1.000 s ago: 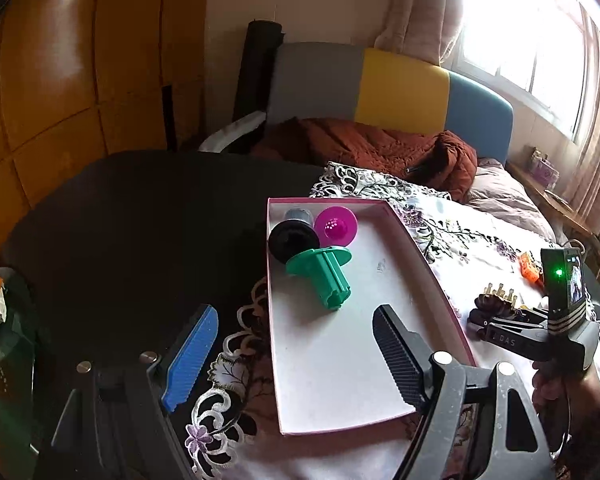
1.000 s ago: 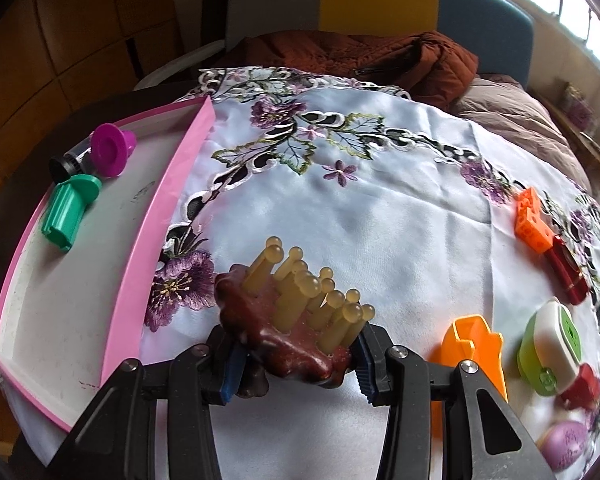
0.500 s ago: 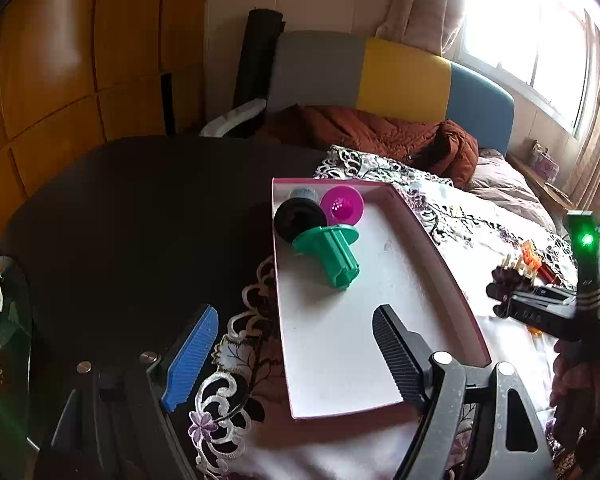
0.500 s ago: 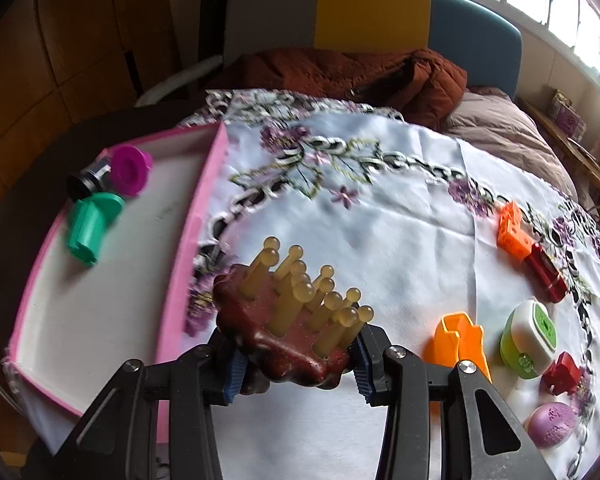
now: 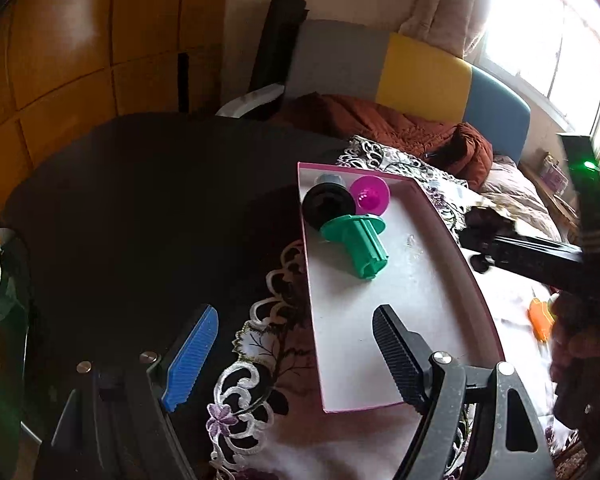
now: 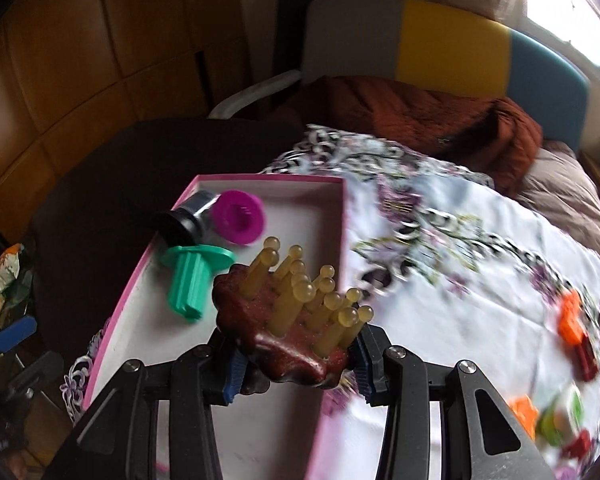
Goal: Organize rigid objects
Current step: 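Carry the brown comb piece into the tray and open the right tool, then move the right tool back toward the remaining toys on the cloth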
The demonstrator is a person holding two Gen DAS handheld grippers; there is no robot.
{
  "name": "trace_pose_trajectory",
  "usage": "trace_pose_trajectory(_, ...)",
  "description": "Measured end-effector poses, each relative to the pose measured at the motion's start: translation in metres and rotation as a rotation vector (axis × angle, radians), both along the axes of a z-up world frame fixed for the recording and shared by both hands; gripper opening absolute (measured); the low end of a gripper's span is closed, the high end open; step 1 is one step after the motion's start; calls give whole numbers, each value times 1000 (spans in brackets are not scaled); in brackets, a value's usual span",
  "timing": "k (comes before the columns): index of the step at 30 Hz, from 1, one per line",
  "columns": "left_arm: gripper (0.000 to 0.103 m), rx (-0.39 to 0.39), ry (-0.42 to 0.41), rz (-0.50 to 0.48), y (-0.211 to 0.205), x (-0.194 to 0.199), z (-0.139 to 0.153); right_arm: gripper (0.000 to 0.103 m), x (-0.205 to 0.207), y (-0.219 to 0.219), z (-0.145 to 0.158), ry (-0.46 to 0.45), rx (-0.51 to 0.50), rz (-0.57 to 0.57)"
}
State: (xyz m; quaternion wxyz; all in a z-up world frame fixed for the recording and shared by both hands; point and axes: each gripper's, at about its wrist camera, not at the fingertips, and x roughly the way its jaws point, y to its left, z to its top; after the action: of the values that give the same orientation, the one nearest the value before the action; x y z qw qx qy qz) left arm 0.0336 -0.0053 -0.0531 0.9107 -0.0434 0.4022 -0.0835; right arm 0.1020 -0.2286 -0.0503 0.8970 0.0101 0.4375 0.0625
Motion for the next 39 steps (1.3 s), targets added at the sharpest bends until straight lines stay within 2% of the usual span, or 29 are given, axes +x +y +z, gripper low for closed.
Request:
trace_pose_trajectory(7,81,2,9,-5,3,5,-2,44,45,29,-32,62,-19,37)
trace_pose_trajectory(12,81,11,22,-15,1,7,-6,47,64,32,-51,103,-56,1)
trace_pose_trajectory(15,81,8,22,-9,2,9,-6,54,58,26,-46,83,-35,2)
trace_pose_trajectory(27,81,19,9,-18,-5,2,-1,68,22,15,-12,-20,-7,-4)
trace_pose_trajectory(39,81,40,-28,-36,-13,-9,10,75,-15,8,8,-86,13,-35)
